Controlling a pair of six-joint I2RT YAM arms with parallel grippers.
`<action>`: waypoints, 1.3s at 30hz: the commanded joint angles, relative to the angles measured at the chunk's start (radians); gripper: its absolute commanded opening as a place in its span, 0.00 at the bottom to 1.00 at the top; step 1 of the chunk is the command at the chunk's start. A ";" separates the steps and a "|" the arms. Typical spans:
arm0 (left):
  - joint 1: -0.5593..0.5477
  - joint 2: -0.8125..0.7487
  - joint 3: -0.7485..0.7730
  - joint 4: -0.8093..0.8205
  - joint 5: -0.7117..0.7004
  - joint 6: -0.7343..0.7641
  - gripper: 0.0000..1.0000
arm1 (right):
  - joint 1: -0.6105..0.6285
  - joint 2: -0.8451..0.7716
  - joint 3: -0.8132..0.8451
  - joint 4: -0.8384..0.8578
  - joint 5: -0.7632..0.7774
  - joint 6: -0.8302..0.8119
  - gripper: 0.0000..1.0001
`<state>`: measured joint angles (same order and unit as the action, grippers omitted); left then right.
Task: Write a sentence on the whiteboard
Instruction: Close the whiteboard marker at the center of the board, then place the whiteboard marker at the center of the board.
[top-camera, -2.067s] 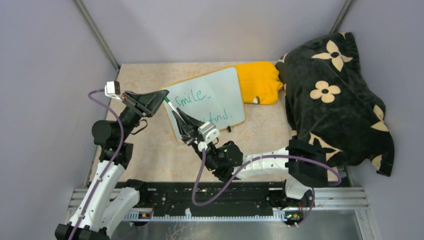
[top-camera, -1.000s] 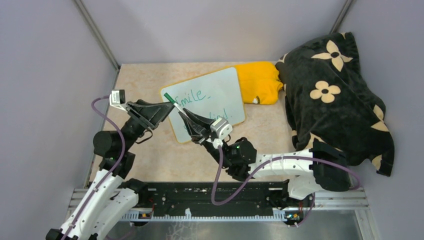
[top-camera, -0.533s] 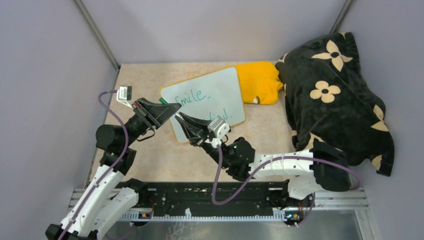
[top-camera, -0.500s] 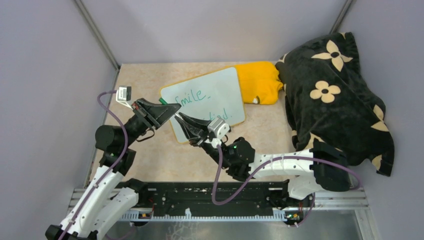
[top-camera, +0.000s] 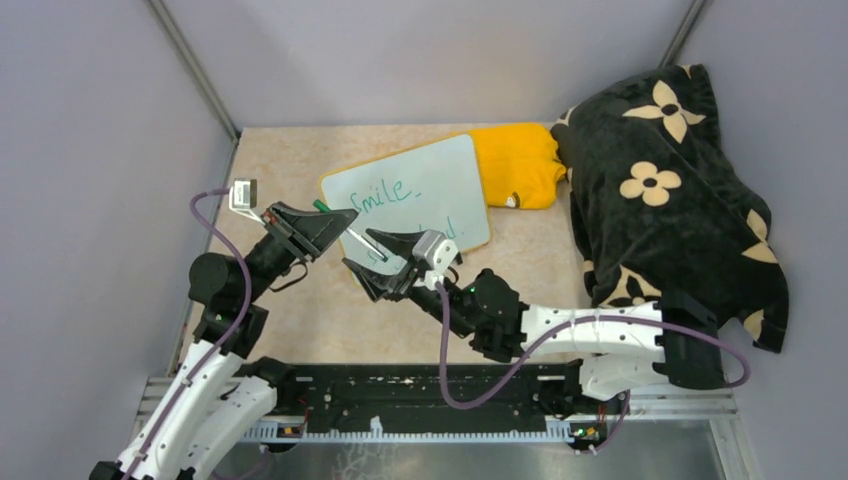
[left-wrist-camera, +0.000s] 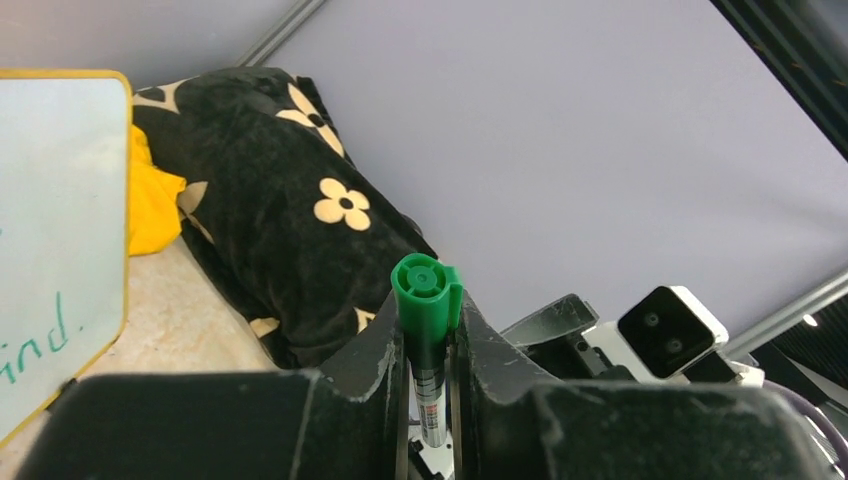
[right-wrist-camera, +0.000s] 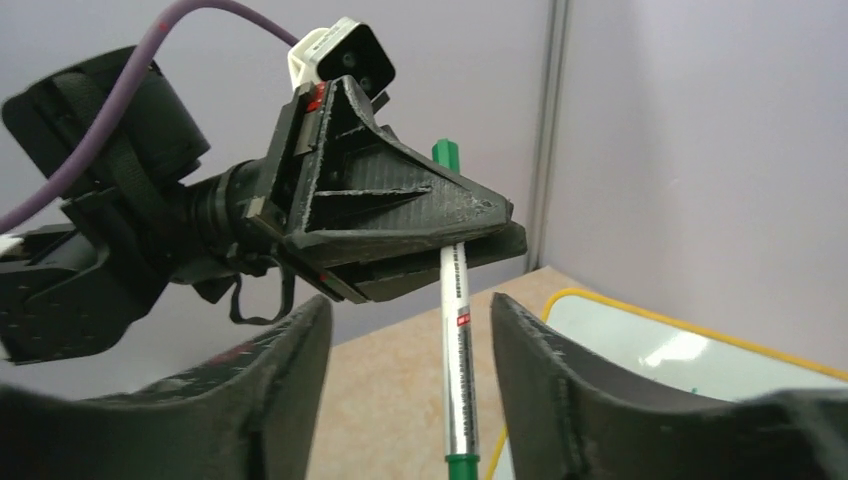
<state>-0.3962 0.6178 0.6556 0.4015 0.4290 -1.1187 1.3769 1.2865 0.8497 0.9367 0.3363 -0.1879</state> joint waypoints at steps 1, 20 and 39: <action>0.002 -0.021 -0.001 -0.057 -0.045 0.050 0.00 | 0.005 -0.100 0.016 -0.150 -0.041 0.083 0.64; 0.002 -0.053 0.312 -1.149 -0.301 0.554 0.00 | 0.004 -0.597 -0.121 -1.037 0.307 0.385 0.99; 0.099 0.383 0.148 -1.136 -0.649 0.563 0.03 | 0.003 -0.741 -0.284 -1.033 0.473 0.464 0.98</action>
<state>-0.3531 0.9360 0.8295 -0.8059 -0.1558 -0.5800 1.3781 0.5354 0.5617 -0.1200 0.7662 0.2596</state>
